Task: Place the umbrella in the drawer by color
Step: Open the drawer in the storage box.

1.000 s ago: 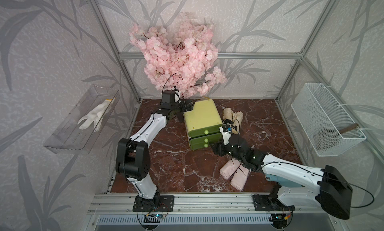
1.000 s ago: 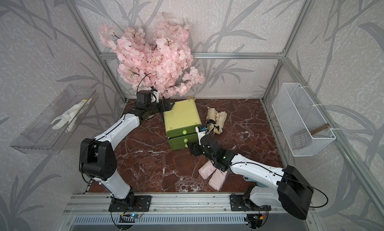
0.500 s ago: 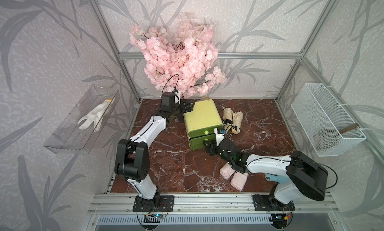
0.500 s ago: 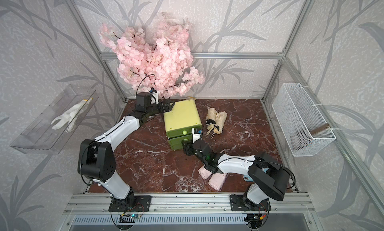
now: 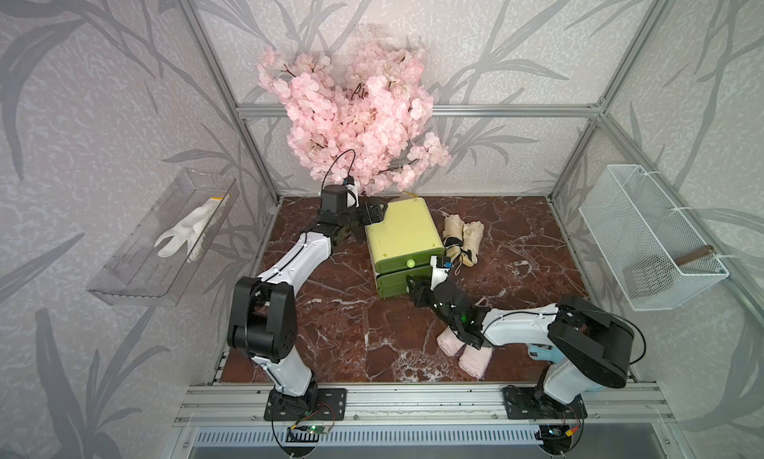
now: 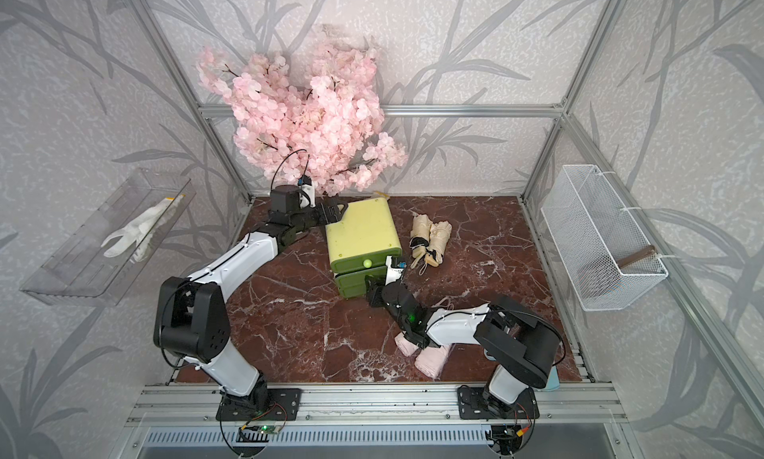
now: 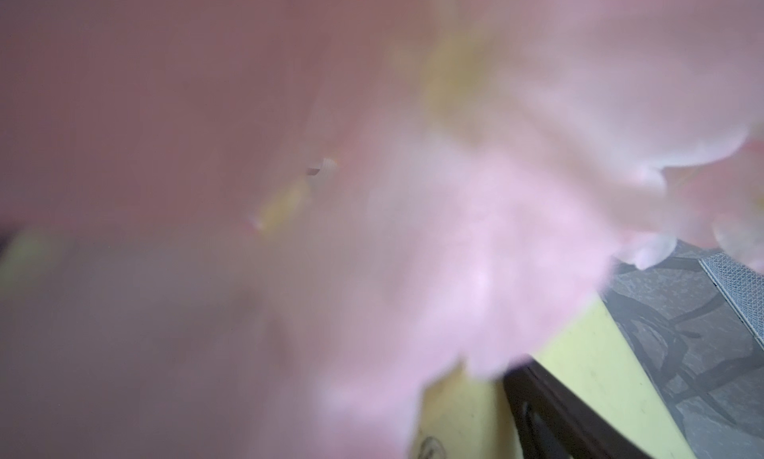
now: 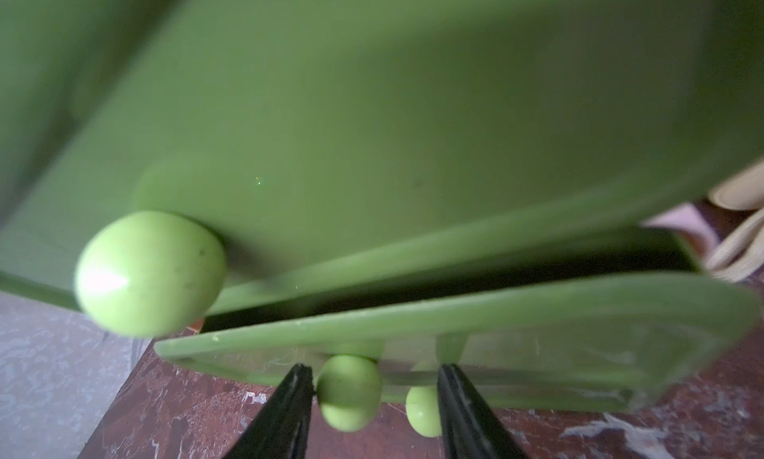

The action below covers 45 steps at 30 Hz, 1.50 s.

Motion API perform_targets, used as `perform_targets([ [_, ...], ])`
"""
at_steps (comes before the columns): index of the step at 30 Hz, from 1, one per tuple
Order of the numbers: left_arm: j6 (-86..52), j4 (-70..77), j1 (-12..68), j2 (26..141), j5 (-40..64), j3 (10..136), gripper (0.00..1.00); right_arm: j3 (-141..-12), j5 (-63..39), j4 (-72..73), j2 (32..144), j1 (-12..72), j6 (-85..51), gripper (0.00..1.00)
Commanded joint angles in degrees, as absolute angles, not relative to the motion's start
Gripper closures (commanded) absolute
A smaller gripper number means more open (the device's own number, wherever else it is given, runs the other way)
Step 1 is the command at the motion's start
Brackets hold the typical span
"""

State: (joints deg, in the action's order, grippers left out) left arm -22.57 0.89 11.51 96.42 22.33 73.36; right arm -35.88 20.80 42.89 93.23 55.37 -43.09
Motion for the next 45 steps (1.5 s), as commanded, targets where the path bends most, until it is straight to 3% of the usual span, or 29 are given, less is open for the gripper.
perform_targets([
  [1, -20.92, -6.78, 12.04, 97.57, 23.09, 70.74, 0.02, -35.94, 22.24, 46.12, 94.45, 55.85, -45.50, 0.49],
  [17, -21.01, -6.51, 12.06, 97.28, 23.73, 70.36, 0.02, -38.56, 23.49, 47.91, 96.98, 56.56, -45.29, 0.62],
  [31, -21.18, -6.84, 12.13, 97.03, 23.69, 70.60, 0.02, -36.46, 24.82, 46.99, 93.60, 58.00, -44.99, 0.91],
  [45, -22.06, -5.63, 12.04, 95.99, 23.32, 69.19, 0.02, -36.40, 28.75, 34.03, 85.71, 62.65, -40.96, 1.00],
])
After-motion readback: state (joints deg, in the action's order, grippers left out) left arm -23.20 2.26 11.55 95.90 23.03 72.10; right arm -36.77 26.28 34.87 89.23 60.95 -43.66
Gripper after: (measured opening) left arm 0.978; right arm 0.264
